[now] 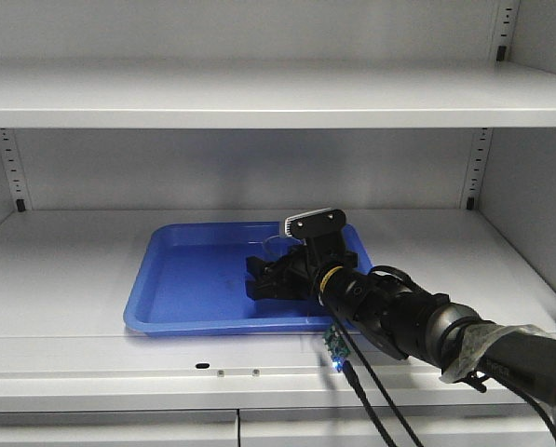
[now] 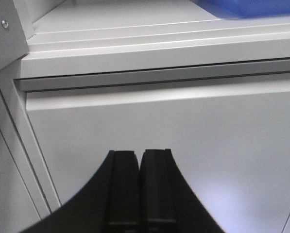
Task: Pick beaker and place in left cabinet
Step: 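Lower the beaker onto the blue tray and open the right gripper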
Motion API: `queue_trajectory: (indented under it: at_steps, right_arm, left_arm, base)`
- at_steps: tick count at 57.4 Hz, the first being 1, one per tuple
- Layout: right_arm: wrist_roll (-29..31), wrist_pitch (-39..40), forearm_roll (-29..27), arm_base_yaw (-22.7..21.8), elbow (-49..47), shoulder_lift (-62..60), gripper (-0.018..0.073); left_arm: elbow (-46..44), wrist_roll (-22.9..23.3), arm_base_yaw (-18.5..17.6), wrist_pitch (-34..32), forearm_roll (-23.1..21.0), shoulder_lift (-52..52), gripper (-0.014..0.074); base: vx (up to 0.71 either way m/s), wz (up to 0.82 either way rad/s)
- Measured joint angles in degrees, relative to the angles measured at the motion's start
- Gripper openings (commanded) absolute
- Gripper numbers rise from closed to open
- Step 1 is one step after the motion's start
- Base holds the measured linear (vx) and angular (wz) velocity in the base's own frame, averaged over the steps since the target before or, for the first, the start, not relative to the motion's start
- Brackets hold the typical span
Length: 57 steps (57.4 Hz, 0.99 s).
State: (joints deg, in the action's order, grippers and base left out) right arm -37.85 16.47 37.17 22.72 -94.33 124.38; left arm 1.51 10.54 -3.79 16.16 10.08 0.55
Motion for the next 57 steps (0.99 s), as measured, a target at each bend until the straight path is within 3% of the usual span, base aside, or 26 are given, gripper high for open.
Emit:
queue_trajectory:
  at_steps: [7,22,27,57]
  right_arm:
    - [-0.07,-1.03,-0.17,0.07,-0.2,0.0,0.0339]
    - [-0.23,-3.19,-0.23,0.18,-0.31,-0.64,0.0595]
    - [-0.23,-5.08,-0.23,0.18,-0.31,-1.0,0.0637]
    - [-0.23,-7.51,-0.23,0.18,1.57,-5.1,0.0592]
  left_arm:
    - [0.0,0.0,0.0,0.0,0.0,0.0,0.0004]
    - [0.0,0.0,0.0,0.0,0.0,0.0,0.0004]
    - [0.0,0.0,0.0,0.0,0.0,0.0,0.0004]
    - [0.0,0.0,0.0,0.0,0.0,0.0,0.0004]
  base:
    - [0.0,0.0]
    - [0.0,0.0]
    - [0.0,0.0]
    - [0.0,0.0]
